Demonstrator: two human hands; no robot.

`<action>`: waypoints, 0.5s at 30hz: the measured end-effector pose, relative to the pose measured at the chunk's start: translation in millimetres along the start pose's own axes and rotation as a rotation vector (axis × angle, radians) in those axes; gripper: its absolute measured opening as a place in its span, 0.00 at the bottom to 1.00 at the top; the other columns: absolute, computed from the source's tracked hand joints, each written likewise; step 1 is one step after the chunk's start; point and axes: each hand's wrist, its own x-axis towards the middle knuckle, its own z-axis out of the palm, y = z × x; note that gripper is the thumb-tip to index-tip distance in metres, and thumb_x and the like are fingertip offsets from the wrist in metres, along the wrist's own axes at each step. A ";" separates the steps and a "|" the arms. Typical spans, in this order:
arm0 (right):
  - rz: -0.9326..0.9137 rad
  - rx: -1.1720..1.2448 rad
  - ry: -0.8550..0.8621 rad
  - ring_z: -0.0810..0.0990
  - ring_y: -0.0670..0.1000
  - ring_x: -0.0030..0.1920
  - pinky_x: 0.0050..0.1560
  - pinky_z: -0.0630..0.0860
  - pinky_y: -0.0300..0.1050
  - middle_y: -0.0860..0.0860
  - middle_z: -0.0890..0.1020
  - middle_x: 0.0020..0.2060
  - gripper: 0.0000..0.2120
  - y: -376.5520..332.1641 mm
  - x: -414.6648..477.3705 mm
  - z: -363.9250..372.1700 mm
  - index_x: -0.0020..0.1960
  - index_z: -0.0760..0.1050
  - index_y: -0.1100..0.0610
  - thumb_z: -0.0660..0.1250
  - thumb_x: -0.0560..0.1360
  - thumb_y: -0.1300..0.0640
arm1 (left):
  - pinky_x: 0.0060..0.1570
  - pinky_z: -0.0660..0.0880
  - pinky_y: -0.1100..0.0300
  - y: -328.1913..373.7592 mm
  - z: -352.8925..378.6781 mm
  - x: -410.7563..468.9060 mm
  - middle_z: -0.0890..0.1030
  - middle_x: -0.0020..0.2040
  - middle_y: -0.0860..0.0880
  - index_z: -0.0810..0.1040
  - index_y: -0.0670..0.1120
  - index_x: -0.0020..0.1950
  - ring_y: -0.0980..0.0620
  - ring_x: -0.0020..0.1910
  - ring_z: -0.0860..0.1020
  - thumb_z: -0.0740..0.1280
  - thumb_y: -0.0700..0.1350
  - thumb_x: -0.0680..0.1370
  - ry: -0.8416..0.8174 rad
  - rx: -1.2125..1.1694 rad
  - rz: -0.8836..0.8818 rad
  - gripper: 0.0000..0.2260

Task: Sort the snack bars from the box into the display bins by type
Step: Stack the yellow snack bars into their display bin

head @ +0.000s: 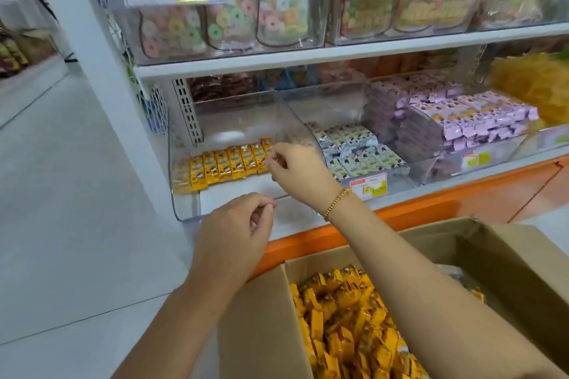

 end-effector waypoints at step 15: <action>0.599 -0.130 -0.693 0.75 0.56 0.63 0.60 0.71 0.45 0.55 0.76 0.64 0.28 228.3 -236.1 53.4 0.73 0.65 0.55 0.68 0.75 0.55 | 0.47 0.74 0.58 -23.4 133.1 -108.1 0.73 0.66 0.42 0.54 0.41 0.76 0.48 0.53 0.79 0.60 0.47 0.80 -1.050 0.314 -0.337 0.28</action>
